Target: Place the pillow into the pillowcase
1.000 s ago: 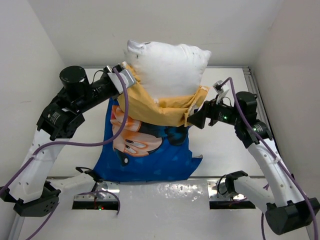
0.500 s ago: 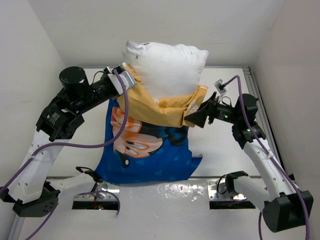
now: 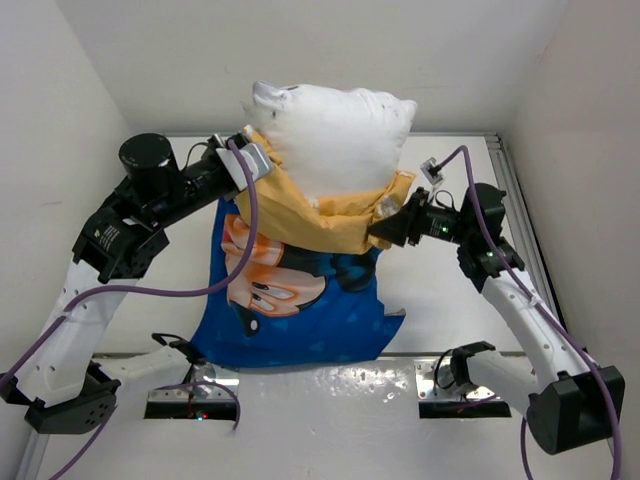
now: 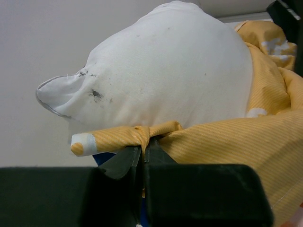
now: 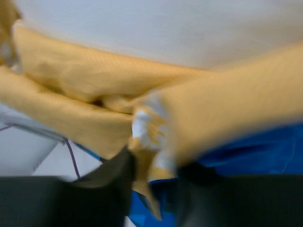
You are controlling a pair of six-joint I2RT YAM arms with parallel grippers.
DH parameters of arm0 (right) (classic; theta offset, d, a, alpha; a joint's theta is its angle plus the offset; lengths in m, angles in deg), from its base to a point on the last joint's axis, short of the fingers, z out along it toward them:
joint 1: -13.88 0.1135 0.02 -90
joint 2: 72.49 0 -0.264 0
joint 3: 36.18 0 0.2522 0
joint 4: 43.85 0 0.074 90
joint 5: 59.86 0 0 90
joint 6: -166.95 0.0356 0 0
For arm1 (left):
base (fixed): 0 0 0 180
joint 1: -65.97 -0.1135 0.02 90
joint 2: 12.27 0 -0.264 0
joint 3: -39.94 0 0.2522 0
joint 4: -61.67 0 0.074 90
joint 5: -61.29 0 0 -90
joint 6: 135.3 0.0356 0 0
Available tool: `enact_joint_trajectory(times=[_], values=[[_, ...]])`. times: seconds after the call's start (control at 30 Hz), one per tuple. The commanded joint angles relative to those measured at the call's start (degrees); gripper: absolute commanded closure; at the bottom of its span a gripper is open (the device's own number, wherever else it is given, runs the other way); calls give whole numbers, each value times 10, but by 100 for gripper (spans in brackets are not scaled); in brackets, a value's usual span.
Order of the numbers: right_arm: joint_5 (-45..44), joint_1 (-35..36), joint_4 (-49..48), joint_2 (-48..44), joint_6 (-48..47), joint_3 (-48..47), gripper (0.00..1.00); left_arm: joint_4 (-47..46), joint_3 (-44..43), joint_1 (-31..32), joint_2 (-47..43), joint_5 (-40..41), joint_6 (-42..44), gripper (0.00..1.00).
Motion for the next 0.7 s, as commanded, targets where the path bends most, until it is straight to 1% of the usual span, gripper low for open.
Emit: enact_joint_trajectory(times=[0.0, 0.03, 0.07, 0.13, 0.17, 0.23, 0.27, 0.3, 0.37, 0.4, 0.43, 0.47, 0.5, 0.53, 0.57, 0.6, 0.63, 0.67], values=[[-79, -6, -70, -2, 56, 13, 74, -29, -17, 11, -10, -8, -3, 100], [-86, -11, -75, -3, 60, 12, 88, -34, -17, 11, -10, -1, -9, 100], [-118, -16, -66, -9, 56, 8, 100, -41, -16, 11, -9, 23, -23, 100], [-145, -34, -63, -9, 40, -24, 100, -72, -14, 6, -6, 57, -51, 100], [-154, -44, -62, 4, 37, -44, 100, -88, -14, 2, -3, 95, -61, 100], [-185, -69, -54, 37, 40, -161, 100, -142, -36, -13, 24, 149, -56, 100], [-191, -104, -55, 93, 47, -216, 100, -168, -53, -20, 62, 209, -43, 100], [-200, -145, -56, 126, 69, -359, 100, -222, -119, -46, 88, 226, -27, 100], [-211, -179, -55, 206, 106, -533, 100, -240, -253, -83, 166, 227, -44, 100], [-217, -194, -42, 302, 124, -640, 100, -219, -453, -100, 265, 218, -59, 100], [-239, -219, -28, 351, 163, -869, 100, -217, -560, -126, 314, 205, -69, 100], [-256, -230, -21, 399, 182, -976, 100, -264, -674, -131, 375, 182, -63, 100], [-277, -243, -37, 450, 200, -1062, 100, -307, -671, -134, 372, 175, -53, 100], [-301, -272, -64, 440, 242, -1099, 100, -351, -627, -135, 351, 171, -37, 100], [-303, -288, -132, 409, 256, -1058, 100, -416, -558, -135, 268, 160, -34, 100], [-305, -297, -174, 359, 258, -880, 100, -477, -454, -138, 242, 157, -25, 100], [-331, -296, -213, 249, 216, -784, 100, -449, -464, -136, 236, 163, -8, 100], [-334, -295, -237, 211, 185, -722, 100, -394, -492, -138, 242, 163, -12, 100]])
